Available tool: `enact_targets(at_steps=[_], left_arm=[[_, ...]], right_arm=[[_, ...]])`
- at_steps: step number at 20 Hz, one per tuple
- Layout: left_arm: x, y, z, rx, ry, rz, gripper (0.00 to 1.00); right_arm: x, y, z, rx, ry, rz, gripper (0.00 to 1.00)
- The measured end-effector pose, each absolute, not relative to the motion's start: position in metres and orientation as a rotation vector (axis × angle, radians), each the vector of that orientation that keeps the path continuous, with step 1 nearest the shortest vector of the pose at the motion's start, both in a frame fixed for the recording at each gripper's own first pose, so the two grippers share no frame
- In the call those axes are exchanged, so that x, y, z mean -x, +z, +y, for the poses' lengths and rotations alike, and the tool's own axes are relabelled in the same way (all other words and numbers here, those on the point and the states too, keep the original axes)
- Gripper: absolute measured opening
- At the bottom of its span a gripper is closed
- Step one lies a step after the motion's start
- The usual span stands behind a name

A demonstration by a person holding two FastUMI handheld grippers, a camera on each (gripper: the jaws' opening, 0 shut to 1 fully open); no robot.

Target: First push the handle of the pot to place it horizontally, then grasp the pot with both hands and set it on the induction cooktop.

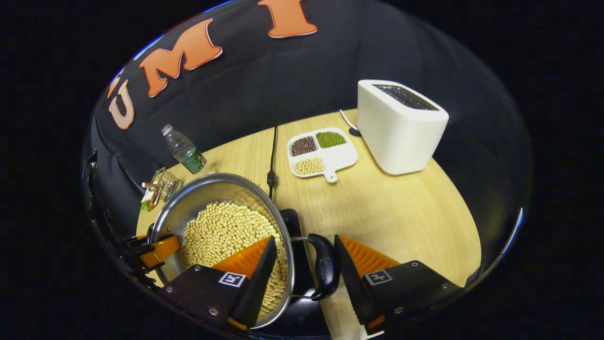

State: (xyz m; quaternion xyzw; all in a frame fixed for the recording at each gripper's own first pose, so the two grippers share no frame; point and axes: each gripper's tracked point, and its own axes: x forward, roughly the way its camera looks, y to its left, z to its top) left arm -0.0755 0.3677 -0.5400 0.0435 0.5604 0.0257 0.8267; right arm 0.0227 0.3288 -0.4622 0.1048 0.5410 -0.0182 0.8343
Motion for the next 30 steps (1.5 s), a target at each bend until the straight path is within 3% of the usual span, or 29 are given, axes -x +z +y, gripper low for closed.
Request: enact_targets(at_steps=[3,6,11,20,30], left_arm=[[0.073,-0.509,0.378,-0.081,0.068,1.139,0.87],[0.062,-0.461,0.391,-0.133,0.097,1.046,0.88],[0.017,-0.356,0.403,-0.123,0.146,0.84,0.86],[-0.07,-0.158,0.424,-0.05,0.22,0.401,0.84],[-0.07,0.01,0.422,-0.006,0.208,0.047,0.83]], right_arm=[[-0.042,-0.414,0.316,-0.169,-0.038,1.011,0.87],[-0.066,-0.361,0.326,-0.137,-0.001,0.87,0.94],[-0.103,-0.257,0.349,-0.14,0.081,0.636,0.94],[-0.137,-0.107,0.38,-0.126,0.168,0.359,0.93],[-0.135,0.027,0.393,-0.14,0.201,0.108,0.93]])
